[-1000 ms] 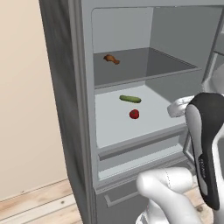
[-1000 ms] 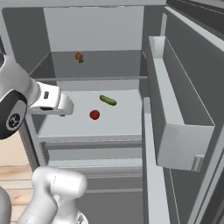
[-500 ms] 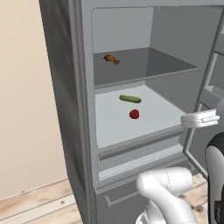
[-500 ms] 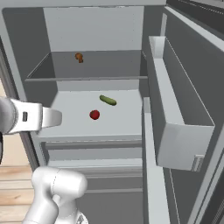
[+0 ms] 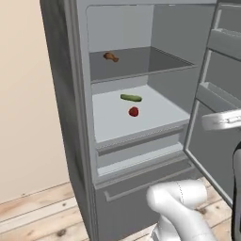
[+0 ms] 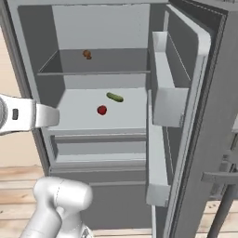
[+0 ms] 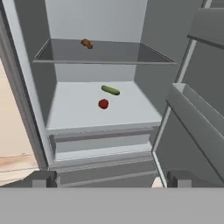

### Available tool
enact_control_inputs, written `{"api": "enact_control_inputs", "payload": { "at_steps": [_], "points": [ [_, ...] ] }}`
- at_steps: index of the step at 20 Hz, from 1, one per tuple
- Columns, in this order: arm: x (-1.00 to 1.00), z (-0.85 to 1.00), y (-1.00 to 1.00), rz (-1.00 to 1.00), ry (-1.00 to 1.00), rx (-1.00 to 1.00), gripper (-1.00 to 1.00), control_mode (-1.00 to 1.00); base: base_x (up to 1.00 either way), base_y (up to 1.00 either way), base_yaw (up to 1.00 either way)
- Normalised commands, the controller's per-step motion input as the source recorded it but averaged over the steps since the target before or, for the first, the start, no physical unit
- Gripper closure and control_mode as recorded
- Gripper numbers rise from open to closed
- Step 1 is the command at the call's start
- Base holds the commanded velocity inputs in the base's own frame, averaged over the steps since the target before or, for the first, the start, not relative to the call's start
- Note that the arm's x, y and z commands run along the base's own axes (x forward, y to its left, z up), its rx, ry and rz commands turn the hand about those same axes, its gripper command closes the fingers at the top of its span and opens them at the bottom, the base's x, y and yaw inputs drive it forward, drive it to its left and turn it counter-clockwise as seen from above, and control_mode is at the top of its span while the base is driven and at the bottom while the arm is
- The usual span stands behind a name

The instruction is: Transport the fish and tomato to the fridge. Place the fish on the rack containing meat and place the tomato on the rack containing the vegetable, ensuring meats and vegetables are on different racks.

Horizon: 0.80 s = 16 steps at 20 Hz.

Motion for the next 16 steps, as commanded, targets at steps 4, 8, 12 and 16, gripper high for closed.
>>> {"api": "enact_control_inputs", "payload": {
  "at_steps": [4,8,12,16],
  "points": [
    [0.0,0.0,0.0,0.0,0.0,0.0,-1.0,1.0,-0.95,0.53,-0.02],
    [0.0,0.0,0.0,0.0,0.0,0.0,-1.0,1.0,-0.83,0.97,-0.06],
    [0.0,0.0,0.0,0.0,0.0,0.0,-1.0,1.0,0.03,0.9,-0.49],
    [0.0,0.0,0.0,0.0,0.0,0.0,-1.0,1.0,0.09,0.36,-0.92]
  ]
}}
